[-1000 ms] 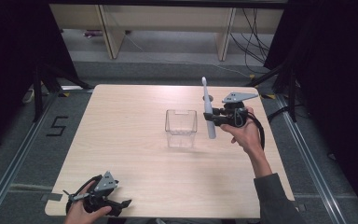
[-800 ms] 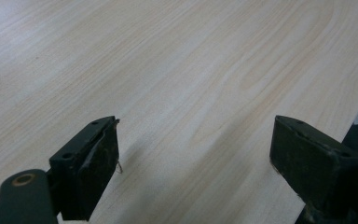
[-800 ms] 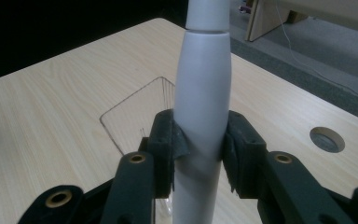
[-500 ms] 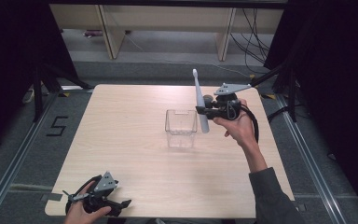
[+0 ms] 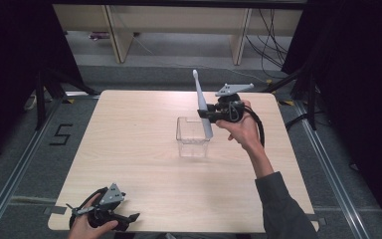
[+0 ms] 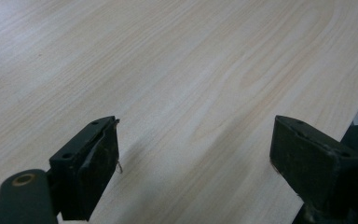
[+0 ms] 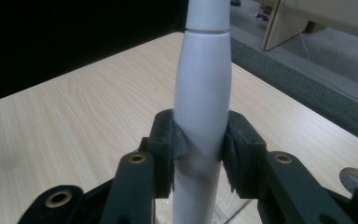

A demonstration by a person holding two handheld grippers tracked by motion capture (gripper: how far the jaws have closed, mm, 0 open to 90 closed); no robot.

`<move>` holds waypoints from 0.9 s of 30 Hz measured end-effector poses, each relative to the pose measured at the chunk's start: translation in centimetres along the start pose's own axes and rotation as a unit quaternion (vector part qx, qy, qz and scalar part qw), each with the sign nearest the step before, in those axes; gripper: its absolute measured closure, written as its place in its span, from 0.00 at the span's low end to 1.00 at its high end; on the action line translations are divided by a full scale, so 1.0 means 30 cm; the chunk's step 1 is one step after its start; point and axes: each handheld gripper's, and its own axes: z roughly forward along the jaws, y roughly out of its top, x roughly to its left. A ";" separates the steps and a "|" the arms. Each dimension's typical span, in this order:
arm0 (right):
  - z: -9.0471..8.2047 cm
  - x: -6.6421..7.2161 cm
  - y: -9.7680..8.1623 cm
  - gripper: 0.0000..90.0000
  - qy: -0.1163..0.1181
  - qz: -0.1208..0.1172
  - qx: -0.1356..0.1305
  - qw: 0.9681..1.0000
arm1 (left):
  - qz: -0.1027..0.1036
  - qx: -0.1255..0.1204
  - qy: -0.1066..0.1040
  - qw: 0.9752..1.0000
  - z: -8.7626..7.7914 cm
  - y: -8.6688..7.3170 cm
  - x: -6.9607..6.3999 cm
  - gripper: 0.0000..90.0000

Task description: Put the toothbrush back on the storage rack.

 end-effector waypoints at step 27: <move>0.176 0.006 -0.039 0.74 -0.005 0.002 0.066 0.998 | -0.001 0.001 -0.002 1.000 -0.001 -0.004 -0.001 0.17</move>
